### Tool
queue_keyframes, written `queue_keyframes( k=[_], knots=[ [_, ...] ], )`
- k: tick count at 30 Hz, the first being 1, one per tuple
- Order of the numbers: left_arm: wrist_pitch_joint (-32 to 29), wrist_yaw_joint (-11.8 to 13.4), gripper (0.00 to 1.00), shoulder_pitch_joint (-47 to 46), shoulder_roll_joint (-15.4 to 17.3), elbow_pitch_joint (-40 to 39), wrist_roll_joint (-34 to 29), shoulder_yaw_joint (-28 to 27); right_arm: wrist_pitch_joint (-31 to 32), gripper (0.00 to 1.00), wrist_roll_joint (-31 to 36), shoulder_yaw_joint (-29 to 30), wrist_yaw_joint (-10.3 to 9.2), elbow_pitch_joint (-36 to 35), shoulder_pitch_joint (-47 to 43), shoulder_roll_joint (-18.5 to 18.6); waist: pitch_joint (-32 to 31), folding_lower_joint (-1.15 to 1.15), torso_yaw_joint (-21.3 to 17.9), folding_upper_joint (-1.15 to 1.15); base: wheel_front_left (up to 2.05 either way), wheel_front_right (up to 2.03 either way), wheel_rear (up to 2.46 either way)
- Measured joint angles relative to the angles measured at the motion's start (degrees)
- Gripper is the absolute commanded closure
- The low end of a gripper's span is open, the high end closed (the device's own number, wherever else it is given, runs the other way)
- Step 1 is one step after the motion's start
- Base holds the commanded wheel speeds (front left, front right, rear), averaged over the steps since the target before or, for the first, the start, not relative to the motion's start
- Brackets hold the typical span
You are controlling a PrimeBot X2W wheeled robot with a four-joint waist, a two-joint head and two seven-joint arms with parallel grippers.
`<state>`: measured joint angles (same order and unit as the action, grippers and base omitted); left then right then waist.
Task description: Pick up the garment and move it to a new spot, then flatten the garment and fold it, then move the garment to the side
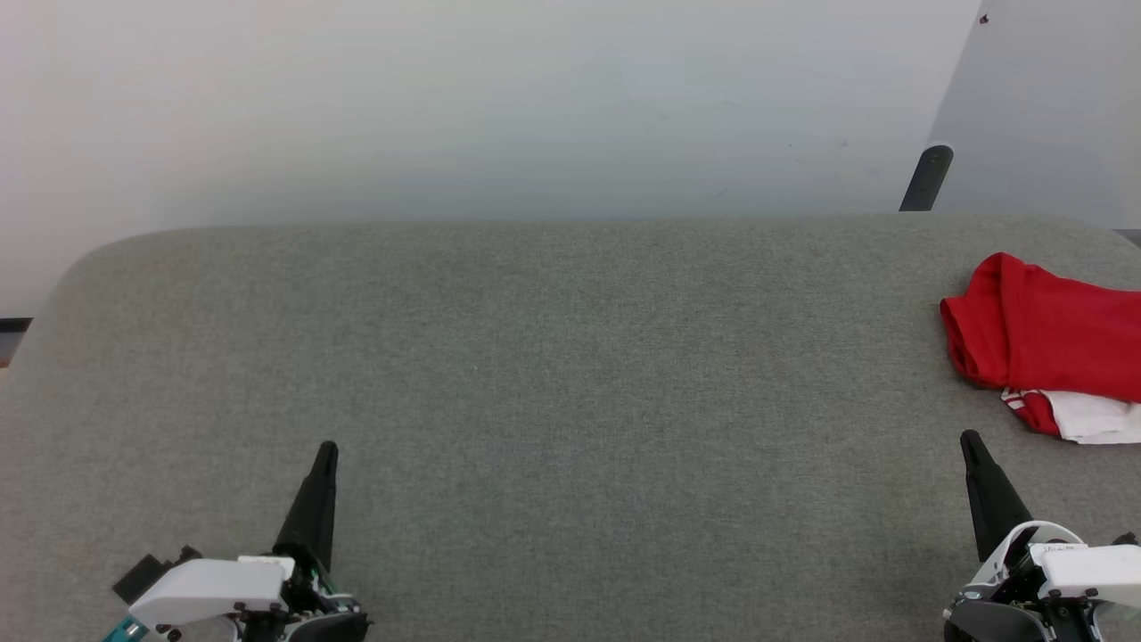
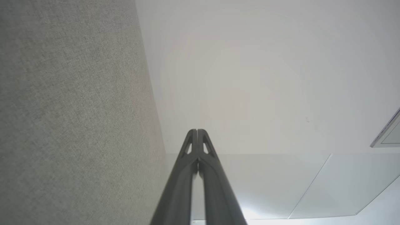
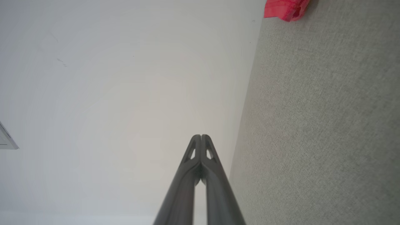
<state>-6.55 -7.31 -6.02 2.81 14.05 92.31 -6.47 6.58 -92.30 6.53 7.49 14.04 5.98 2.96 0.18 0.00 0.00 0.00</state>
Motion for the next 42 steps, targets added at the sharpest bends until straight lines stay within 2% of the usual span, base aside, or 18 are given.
queue_keyframes(
  k=[42],
  knots=[
    [0.0, 0.0, 1.0, 0.0, 0.0, 0.0, 0.0, 0.0, 0.0, 1.0, 0.0, 0.0, 0.0, 0.0, 0.2, 0.0, 0.0, 0.0, 0.0, 0.0, 0.0, 0.0, 0.0]
  ],
)
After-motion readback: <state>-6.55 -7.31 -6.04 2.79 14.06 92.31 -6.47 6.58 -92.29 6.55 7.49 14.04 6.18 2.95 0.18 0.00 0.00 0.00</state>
